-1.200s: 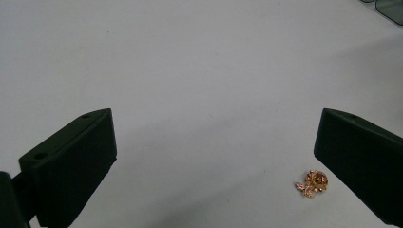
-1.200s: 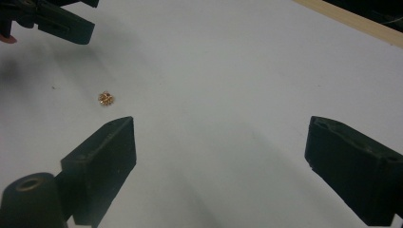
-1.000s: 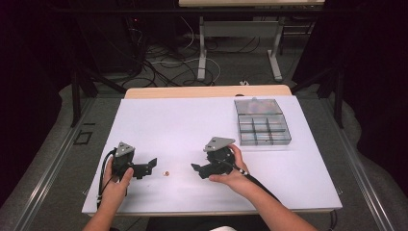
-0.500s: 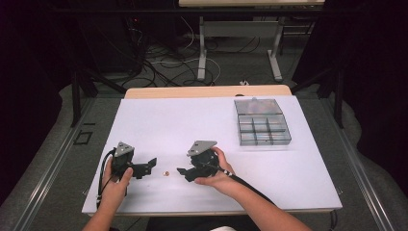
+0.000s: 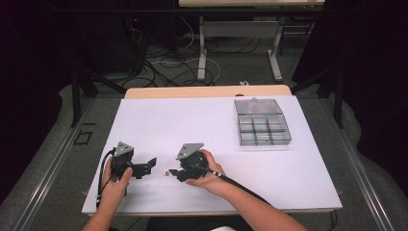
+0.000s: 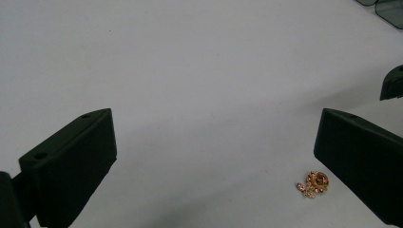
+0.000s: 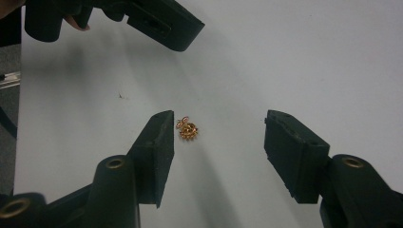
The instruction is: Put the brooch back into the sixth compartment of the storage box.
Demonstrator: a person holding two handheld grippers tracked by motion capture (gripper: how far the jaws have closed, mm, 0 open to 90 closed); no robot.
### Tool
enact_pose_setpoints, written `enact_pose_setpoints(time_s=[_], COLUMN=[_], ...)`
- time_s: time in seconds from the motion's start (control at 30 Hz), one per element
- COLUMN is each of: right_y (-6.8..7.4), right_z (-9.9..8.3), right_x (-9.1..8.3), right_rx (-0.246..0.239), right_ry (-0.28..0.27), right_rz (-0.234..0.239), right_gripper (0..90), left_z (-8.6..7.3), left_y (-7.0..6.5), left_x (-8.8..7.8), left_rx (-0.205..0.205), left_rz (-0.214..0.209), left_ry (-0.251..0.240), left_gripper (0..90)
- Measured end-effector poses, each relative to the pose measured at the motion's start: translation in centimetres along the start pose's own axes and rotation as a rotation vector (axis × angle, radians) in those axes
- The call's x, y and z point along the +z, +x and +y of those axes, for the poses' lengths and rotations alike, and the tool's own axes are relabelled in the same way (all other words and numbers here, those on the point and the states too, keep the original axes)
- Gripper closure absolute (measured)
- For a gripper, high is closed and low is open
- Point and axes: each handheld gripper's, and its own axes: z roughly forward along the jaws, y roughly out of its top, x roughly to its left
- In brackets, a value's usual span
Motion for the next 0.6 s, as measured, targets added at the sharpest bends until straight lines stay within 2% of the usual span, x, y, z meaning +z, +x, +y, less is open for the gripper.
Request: enact_pose_setpoints(time_s=[0.2, 0.23, 0.3, 0.4, 0.43, 0.6], right_y=[0.1, 0.1, 0.2, 0.0, 0.0, -0.1], right_z=[-0.1, 0.0, -0.1, -0.2, -0.2, -0.3], right_x=[1.0, 1.1, 1.3, 1.8, 1.8, 2.5], right_rx=[-0.009, -0.015, 0.005, -0.003, -0.003, 0.01], right_ry=[-0.002, 0.014, 0.024, 0.026, 0.026, 0.031], right_rz=[0.021, 0.024, 0.029, 0.045, 0.045, 0.062], right_gripper=[47.2, 47.3, 48.4, 53.4, 53.4, 56.4], left_z=[0.0, 0.0, 0.0, 0.1, 0.0, 0.0], left_y=[0.1, 0.1, 0.1, 0.1, 0.1, 0.1], left_x=[-0.1, -0.1, -0.1, -0.1, 0.0, 0.1], left_rx=[-0.002, -0.002, 0.0, 0.0, -0.003, -0.007], left_rz=[-0.008, -0.008, -0.009, -0.009, -0.002, -0.003], left_ry=[0.01, 0.01, 0.013, 0.014, 0.001, 0.003], left_gripper=[0.6, 0.6, 0.6, 0.6, 0.6, 0.6])
